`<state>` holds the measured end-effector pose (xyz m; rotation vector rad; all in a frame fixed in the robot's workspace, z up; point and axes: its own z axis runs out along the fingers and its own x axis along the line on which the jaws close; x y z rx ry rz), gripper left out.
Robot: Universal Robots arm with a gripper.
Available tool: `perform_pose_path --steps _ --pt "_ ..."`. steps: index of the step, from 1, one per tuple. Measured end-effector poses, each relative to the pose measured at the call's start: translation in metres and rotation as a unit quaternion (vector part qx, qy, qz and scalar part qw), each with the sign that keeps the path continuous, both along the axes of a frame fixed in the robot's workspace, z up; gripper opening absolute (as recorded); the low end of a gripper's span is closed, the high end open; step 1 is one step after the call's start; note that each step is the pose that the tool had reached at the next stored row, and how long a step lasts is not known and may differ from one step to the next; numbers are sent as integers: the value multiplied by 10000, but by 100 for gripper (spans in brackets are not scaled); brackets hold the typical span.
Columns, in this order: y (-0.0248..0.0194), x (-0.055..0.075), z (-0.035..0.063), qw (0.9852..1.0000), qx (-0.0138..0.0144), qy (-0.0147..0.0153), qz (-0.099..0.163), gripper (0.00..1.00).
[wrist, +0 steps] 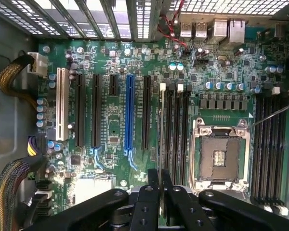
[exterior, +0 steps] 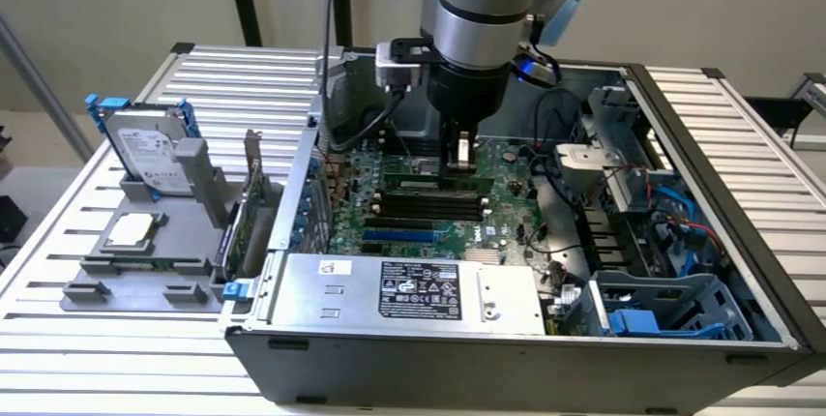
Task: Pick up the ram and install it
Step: 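Insert the ram into the slot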
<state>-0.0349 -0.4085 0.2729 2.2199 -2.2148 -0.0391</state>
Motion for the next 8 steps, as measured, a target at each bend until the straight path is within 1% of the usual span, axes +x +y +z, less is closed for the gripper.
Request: perform_pose_path --steps 2,4,8 --pt "4 -9 -27 10000 -28 -8 -11 14" --pt "8 -16 -56 10000 -44 -12 -32 14" --pt "15 -26 -128 9999 -49 -14 -148 14"
